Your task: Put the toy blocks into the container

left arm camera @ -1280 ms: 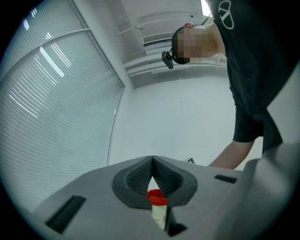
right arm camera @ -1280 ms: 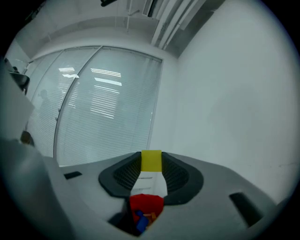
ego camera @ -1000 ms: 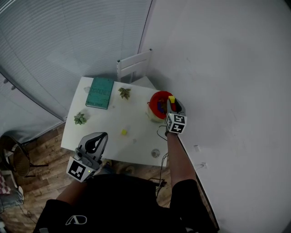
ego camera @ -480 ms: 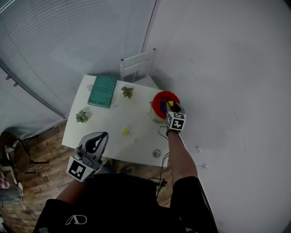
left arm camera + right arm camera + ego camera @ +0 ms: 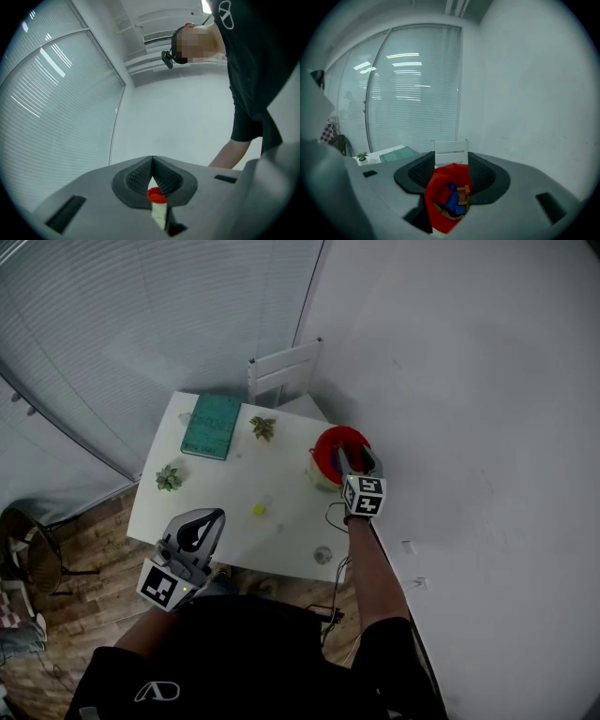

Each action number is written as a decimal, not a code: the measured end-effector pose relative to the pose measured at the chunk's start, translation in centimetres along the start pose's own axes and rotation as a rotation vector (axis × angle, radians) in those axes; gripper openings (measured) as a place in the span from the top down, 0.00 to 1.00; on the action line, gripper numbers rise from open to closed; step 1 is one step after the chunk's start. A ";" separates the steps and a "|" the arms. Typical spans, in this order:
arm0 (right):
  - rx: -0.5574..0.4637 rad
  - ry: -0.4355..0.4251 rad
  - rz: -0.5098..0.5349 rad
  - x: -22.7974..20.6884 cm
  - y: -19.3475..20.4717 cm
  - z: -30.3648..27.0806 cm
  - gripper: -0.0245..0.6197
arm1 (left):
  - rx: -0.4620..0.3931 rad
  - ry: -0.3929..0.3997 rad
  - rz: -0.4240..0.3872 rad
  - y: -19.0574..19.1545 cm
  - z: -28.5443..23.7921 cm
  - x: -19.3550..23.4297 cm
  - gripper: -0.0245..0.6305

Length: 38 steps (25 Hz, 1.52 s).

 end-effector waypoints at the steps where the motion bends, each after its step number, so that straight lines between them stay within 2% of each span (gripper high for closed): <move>1: -0.032 -0.011 0.011 0.5 -0.9 0.7 0.61 | 0.002 0.001 0.001 0.0 0.0 0.0 0.96; 9: -0.262 -0.134 0.053 5.4 -7.2 7.4 0.62 | -0.002 0.008 0.008 0.3 -0.4 0.2 0.96; 19: -0.432 -0.283 0.060 12.0 -11.7 15.9 0.64 | 0.000 0.016 0.011 0.5 -0.7 0.4 0.96; 23: -0.464 -0.314 0.082 14.5 -11.5 18.4 0.65 | -0.013 0.015 0.010 0.3 -0.7 0.4 0.96; 28: -0.487 -0.342 0.050 16.6 -11.4 20.7 0.65 | -0.018 0.019 0.003 0.1 -0.6 0.4 0.96; 38: -0.478 -0.362 0.032 18.0 -10.8 22.0 0.66 | -0.019 0.015 0.006 0.2 -0.1 0.3 0.96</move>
Point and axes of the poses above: the fingertips, and each gripper's own axes: z backward along the fingers, x to its left, y out of its underside, the point moved 6 cm from there along z, backward along the fingers, and after that the axes turned 6 degrees about y, right-handed, at the moved point
